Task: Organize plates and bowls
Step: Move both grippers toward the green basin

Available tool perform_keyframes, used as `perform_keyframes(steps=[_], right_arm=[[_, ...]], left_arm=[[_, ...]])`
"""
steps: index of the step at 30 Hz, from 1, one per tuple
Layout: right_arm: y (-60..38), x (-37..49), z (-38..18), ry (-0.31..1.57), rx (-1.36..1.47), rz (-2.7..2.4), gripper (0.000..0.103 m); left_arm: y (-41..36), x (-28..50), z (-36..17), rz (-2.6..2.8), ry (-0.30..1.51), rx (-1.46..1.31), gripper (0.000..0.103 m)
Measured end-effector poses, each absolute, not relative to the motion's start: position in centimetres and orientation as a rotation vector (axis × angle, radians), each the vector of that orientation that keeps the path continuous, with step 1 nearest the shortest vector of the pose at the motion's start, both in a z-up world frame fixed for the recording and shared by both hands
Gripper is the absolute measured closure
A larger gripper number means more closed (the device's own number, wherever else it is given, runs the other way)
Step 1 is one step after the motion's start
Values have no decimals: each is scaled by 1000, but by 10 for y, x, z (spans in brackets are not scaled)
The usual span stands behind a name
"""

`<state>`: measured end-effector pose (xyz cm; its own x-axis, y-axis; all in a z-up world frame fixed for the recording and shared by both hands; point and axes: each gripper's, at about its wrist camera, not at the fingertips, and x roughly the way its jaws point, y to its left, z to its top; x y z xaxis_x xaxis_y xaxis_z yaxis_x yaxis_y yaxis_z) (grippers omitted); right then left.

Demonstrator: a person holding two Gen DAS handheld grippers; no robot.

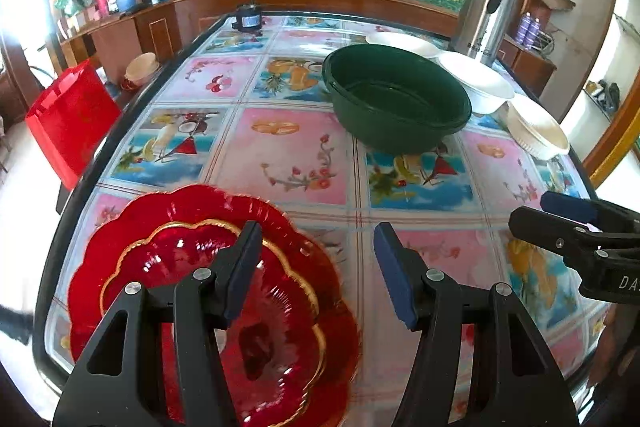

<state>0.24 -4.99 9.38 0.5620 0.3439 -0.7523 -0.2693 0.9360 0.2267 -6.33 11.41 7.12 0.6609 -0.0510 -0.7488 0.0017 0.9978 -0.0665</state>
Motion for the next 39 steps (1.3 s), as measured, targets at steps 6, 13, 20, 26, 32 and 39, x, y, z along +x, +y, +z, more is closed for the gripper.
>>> perform_keyframes(steps=[6,13,20,26,32,39], right_arm=[[-67,18,96,900,114,346,22],[-80,47,101,885,159,334,22],[-73,65,104,895,123,349,22],[-73,84,106,897,112,334,22],[-76,109,100,915,124,345,22],[-80,134,95,917,137,339,22]], left_arm=[[103,-41,83,-19,854,-65,44],[104,-14,104,-1,837,-65,44],[102,7,108,-11,837,-75,44],[100,36,102,3,848,-34,44],[112,68,95,-8,865,-95,44],[115,103,90,5,867,-69,44]])
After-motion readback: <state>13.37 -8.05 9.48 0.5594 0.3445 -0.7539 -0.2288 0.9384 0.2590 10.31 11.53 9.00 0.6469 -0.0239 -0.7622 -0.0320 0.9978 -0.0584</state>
